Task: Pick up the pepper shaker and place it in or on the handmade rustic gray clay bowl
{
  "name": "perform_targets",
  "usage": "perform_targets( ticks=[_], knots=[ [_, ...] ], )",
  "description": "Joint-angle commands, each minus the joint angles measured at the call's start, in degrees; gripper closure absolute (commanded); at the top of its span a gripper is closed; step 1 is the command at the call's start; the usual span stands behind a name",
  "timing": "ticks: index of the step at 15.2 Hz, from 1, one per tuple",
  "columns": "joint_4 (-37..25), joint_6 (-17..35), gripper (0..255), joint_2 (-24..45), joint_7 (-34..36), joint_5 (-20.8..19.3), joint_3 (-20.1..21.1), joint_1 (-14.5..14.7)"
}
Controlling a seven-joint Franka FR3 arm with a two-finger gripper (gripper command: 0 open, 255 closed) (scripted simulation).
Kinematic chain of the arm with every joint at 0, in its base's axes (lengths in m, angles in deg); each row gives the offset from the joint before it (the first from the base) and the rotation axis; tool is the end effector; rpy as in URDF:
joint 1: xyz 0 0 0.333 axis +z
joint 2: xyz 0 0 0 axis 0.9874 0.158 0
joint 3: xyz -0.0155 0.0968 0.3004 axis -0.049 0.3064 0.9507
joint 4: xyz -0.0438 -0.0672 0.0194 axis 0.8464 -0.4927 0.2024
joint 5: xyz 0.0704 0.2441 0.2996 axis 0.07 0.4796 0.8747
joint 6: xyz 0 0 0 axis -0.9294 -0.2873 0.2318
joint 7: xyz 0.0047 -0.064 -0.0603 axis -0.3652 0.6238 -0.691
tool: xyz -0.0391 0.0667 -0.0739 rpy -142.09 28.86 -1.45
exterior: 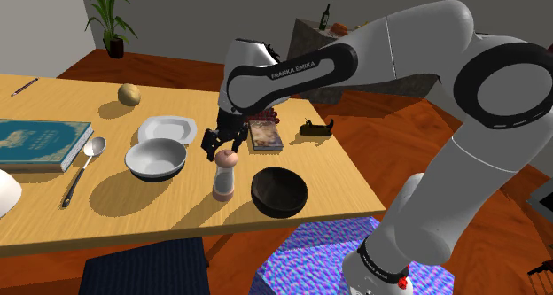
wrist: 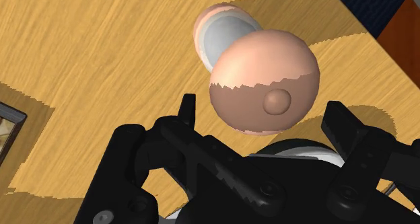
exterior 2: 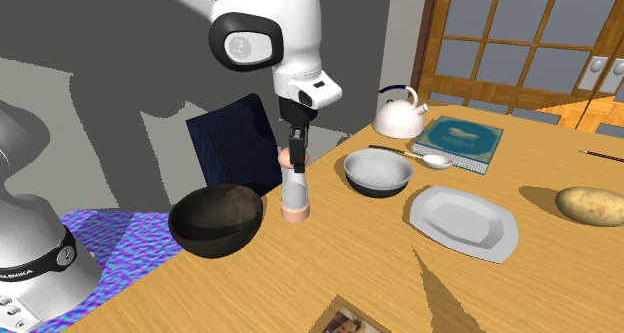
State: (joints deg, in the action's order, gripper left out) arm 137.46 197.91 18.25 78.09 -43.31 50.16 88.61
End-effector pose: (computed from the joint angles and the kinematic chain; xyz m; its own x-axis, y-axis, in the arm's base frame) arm 0.5132 0.1638 0.3945 1.0000 -0.0007 0.0063 0.0003 -0.9892 -0.1464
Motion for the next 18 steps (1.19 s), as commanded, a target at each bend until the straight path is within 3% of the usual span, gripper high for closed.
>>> perform_targets(
  ticks=[1, 2, 3, 12, 18],
  knots=[
    [0.0, 0.0, 0, 0.0, 0.0, 0.0, 0.0, 0.0],
    [0.0, 0.0, 0, 0.0, 0.0, 0.0, 0.0, 0.0],
    [0.0, 0.0, 255, 0.0, 0.0, 0.0, 0.0, 0.0],
    [0.0, 0.0, 255, 0.0, 0.0, 0.0, 0.0, 0.0],
    [-2.5, -4.5, 255, -2.0, 0.5, -0.1, -0.1, -0.1]
  ],
)
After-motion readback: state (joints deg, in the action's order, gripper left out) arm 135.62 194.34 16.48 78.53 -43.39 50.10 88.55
